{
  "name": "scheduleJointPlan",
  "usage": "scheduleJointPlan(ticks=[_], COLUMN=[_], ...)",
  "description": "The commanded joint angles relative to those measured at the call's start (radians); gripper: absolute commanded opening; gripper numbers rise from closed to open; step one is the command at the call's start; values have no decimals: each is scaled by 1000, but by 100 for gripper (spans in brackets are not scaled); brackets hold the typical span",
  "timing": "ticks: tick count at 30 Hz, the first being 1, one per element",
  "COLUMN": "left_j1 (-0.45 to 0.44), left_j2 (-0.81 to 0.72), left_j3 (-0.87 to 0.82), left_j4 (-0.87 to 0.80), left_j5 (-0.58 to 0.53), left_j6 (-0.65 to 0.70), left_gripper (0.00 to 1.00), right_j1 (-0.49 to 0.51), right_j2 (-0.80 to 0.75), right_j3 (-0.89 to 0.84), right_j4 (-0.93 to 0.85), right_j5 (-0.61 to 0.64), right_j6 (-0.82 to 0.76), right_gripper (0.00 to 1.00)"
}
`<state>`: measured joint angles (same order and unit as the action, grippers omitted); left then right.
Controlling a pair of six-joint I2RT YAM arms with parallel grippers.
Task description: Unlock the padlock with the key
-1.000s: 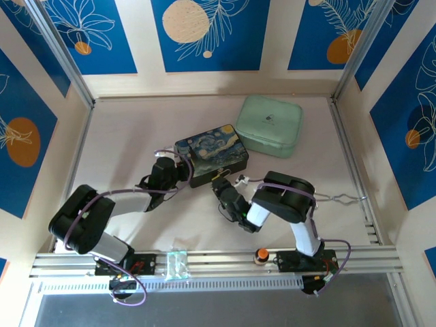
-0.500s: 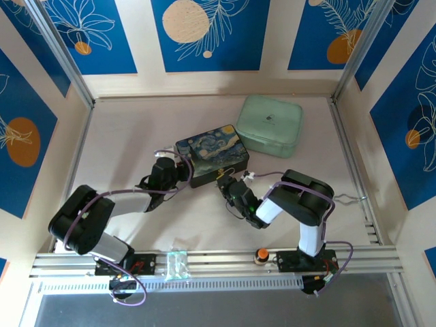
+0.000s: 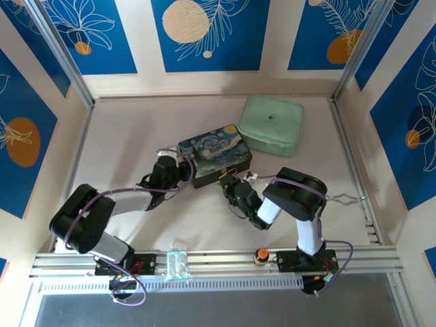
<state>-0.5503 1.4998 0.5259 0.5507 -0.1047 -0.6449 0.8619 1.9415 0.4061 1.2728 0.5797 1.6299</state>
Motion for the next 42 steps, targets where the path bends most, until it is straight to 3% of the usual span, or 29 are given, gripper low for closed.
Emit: scheduleJointPlan(ticks=[1,5,7,9,15,19,23,24,28,33,37,42], left_j1=[33,33,33,35,39,41,44,44,44,47,47,47], left_j2=[57,50,48,47,34,37,29,26,24,34,38,35], left_j3=[-58,-54,-50,-48,-54,-53,-58,-60,-57,-53,-55,-50], left_j4=[-333,-334,-334,-340,-344,-342,-343,-343,-342,-342,-331,-334], left_j5=[-86,-87,-89,-90,-95,-92,-92,-91,-93,-95,-86,-79], left_j6=[67,68,68,70,74,73,73,73,73,76,72,69], left_gripper=[40,40,40,40,40,40,40,40,40,40,39,38], right_j1=[-10,-4,-13,-28,-69,-27,4,8,8,-29,-29,3], right_j2=[80,43,31,33,38,-38,-188,-216,-265,-198,-119,-149], right_j3=[-64,-112,-125,-141,-156,-128,-102,-101,-86,-114,-156,-149], right_j4=[-300,-288,-284,-202,-2,-128,-576,-619,-603,-578,-382,-439], right_j5=[77,120,138,137,38,92,207,227,217,147,131,158], right_j6=[78,39,59,21,-54,-78,113,125,-18,78,27,8], right_gripper=[11,10,15,14,11,13,14,15,15,24,13,9])
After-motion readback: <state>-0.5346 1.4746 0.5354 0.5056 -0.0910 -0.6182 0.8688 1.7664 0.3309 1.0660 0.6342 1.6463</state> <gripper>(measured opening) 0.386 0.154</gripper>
